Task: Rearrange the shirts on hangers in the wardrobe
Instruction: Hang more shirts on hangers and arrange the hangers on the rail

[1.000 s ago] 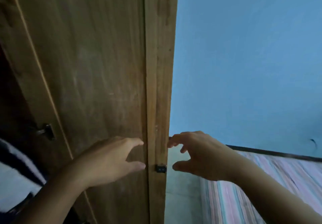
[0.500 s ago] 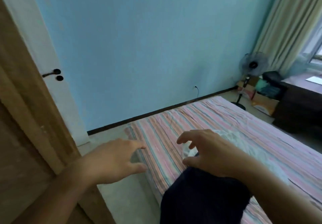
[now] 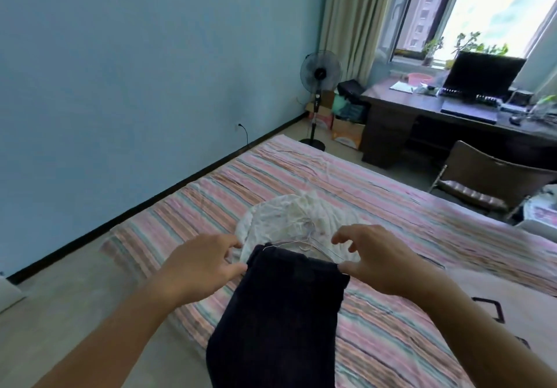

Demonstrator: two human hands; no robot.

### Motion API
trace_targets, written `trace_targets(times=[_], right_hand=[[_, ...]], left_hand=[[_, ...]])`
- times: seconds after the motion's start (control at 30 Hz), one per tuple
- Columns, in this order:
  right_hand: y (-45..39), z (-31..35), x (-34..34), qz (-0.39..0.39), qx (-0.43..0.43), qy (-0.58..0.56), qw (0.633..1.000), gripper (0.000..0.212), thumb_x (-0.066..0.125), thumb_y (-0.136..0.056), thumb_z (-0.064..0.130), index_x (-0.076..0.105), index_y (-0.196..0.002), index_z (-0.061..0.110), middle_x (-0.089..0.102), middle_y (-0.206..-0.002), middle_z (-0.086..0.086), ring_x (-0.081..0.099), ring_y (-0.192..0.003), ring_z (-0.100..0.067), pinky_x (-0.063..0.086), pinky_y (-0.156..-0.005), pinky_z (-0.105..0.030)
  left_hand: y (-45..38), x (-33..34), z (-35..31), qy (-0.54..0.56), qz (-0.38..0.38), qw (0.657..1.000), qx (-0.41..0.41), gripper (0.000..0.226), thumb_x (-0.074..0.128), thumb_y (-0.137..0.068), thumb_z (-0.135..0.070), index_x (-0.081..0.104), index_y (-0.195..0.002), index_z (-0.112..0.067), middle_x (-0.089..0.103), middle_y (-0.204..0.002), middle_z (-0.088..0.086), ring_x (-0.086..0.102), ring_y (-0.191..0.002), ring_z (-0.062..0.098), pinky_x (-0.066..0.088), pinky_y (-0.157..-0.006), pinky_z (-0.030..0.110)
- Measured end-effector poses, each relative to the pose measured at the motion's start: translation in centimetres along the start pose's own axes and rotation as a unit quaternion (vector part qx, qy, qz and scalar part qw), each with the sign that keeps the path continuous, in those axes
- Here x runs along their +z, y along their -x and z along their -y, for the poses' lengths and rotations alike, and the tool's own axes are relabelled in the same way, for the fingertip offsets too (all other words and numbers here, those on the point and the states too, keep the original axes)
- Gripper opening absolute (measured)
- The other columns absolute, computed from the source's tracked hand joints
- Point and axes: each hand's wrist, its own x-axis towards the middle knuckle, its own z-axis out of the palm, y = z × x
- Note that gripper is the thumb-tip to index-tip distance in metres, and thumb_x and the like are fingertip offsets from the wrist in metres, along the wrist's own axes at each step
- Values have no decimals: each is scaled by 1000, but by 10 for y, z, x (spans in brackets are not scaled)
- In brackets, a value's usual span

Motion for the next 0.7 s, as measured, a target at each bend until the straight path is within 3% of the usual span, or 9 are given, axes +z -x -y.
trace_targets(times=[0.13, 0.4, 0.57, 0.7], right_hand=[[-27, -50, 16, -2, 33, 5, 999, 37, 70, -86, 33, 62, -122, 31, 65, -121, 12, 61, -106, -9, 54, -87, -32], [-98, -127, 65, 2, 75, -20, 997, 33, 63, -88, 31, 62, -121, 29, 64, -119, 14, 61, -101, -8, 52, -82, -28], [-142, -177, 105, 16, 114, -16, 993, 28, 61, -90, 31, 63, -118, 29, 67, -117, 13, 62, -105, -11, 50, -85, -28], [-180, -212, 150, 31, 142, -31, 989, 30, 63, -88, 27, 63, -117, 28, 67, -115, 10, 63, -104, -16, 50, -82, -32]], left_hand=[[-69, 30, -12, 10, 1, 1000, -5, 42, 60, -89, -53, 59, -126, -33, 67, -107, -11, 62, -97, 10, 53, -86, 37], [-191, 103, -13, 35, 23, 998, -36, 31, 60, -92, -45, 62, -119, -31, 65, -105, -11, 61, -93, 10, 54, -81, 36], [-259, 152, 6, 33, 36, 998, -42, 33, 58, -93, -41, 61, -124, -29, 64, -118, -10, 60, -104, 11, 40, -74, 26], [-311, 198, 22, 36, 46, 997, -51, 29, 58, -94, -38, 62, -120, -27, 66, -113, -7, 61, -101, 15, 44, -74, 29]])
